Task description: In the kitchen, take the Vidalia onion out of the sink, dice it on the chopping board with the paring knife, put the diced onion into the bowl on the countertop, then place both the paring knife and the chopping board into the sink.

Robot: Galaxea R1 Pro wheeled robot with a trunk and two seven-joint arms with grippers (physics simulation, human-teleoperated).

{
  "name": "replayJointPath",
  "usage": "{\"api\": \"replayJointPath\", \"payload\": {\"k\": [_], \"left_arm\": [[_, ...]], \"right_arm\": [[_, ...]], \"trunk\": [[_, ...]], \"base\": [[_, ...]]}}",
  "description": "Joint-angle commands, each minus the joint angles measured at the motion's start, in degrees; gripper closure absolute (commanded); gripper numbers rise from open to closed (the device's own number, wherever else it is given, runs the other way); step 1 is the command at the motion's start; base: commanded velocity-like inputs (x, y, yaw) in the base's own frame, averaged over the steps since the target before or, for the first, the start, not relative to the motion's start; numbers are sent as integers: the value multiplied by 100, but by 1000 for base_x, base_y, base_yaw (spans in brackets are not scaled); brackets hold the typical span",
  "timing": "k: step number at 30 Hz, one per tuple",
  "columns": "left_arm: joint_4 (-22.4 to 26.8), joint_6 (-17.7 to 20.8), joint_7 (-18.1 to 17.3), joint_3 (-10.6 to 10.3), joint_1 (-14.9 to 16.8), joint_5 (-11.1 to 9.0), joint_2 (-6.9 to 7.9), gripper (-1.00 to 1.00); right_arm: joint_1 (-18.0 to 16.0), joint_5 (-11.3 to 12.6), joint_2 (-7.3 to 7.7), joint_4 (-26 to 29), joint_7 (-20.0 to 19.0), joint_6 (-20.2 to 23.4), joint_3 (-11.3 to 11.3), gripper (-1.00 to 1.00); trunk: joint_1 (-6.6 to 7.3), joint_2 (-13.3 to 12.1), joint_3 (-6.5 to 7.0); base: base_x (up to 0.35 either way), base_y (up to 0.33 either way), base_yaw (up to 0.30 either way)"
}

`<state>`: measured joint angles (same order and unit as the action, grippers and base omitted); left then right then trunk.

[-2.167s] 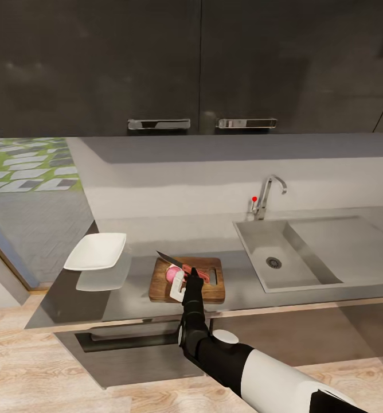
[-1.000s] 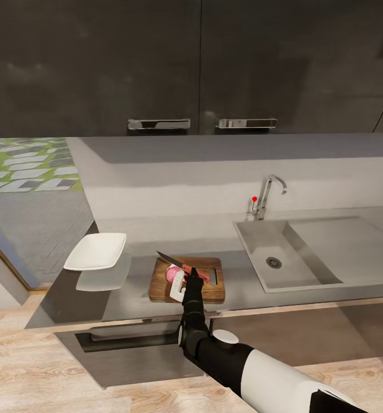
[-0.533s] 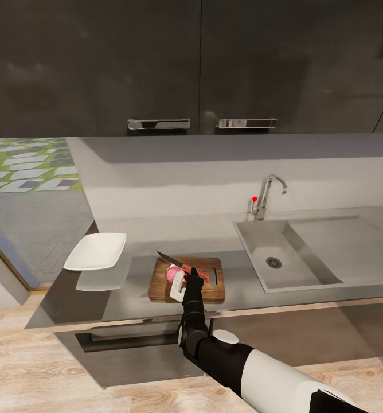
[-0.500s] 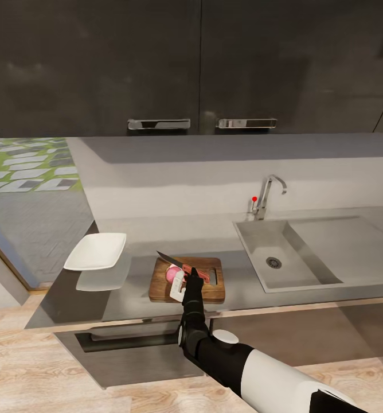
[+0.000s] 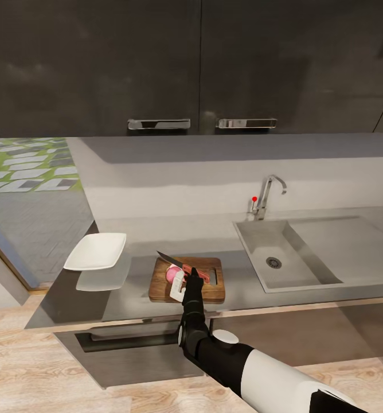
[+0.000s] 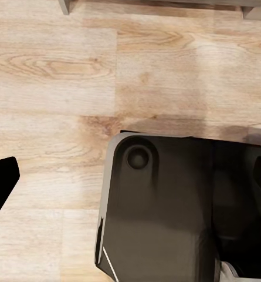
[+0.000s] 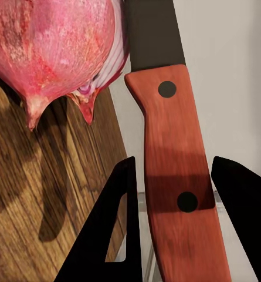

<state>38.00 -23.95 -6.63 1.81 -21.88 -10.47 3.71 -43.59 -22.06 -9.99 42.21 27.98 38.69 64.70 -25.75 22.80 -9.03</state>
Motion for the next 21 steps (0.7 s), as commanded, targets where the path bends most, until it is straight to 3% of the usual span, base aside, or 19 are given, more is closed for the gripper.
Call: {"api": "replayJointPath", "payload": {"k": [1, 21], "left_arm": [[6, 4, -57, 13, -1, -60, -2, -100], [5, 4, -57, 13, 0, -60, -2, -100]], "right_arm": [[-10, -2, -1, -2, 14, 34, 25, 100], [-10, -2, -1, -2, 14, 34, 25, 100]], "trunk": [[-4, 12, -11], [-4, 12, -11]], "base": [[0, 0, 0], [0, 0, 0]]}}
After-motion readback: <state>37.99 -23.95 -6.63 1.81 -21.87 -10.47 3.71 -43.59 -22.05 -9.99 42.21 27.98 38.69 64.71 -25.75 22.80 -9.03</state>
